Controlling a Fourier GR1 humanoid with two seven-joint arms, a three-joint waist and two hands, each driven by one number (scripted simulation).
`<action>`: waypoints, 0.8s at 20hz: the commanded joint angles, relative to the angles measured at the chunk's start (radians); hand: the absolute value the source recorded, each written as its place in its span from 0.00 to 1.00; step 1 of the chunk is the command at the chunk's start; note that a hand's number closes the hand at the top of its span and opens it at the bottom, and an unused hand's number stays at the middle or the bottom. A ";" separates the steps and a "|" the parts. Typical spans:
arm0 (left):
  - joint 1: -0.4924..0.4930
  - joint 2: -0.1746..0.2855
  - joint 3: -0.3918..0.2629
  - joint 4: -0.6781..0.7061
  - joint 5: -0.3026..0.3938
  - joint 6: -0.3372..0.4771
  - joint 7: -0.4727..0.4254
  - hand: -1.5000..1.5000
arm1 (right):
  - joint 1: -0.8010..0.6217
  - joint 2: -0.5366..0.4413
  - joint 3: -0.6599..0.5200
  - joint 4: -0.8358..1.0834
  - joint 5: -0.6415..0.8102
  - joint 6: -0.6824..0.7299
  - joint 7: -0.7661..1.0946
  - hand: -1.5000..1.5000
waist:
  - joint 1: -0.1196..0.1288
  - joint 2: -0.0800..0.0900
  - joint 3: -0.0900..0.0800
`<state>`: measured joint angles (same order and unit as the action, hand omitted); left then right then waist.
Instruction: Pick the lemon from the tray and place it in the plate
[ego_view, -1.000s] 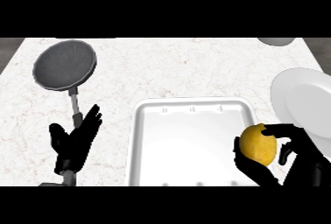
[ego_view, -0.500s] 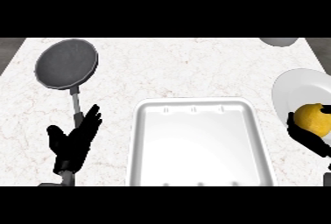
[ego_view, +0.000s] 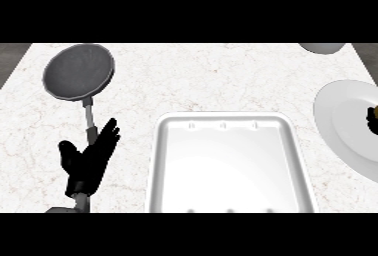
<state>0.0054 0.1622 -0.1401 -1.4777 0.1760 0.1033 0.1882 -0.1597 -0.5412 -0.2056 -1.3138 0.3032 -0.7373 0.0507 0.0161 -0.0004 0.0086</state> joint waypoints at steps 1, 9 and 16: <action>-0.008 0.002 0.008 0.068 -0.002 -0.017 0.010 0.50 | -0.150 -0.025 -0.081 0.273 -0.101 0.054 -0.191 1.00 | 0.006 0.009 -0.006; -0.015 -0.008 -0.013 0.077 -0.018 -0.028 -0.008 0.50 | -0.233 -0.132 -0.035 0.655 -0.057 0.312 -0.141 0.00 | 0.035 0.022 -0.004; -0.051 -0.015 -0.001 0.041 -0.015 -0.003 0.054 0.50 | -0.361 -0.117 -0.152 0.865 -0.170 0.434 -0.457 0.00 | 0.027 0.018 -0.002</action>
<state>-0.0290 0.1591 -0.1387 -1.4601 0.1687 0.0805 0.2019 -0.4607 -0.6610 -0.3106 -0.5575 0.1778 -0.3641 -0.2769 0.0471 0.0121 0.0109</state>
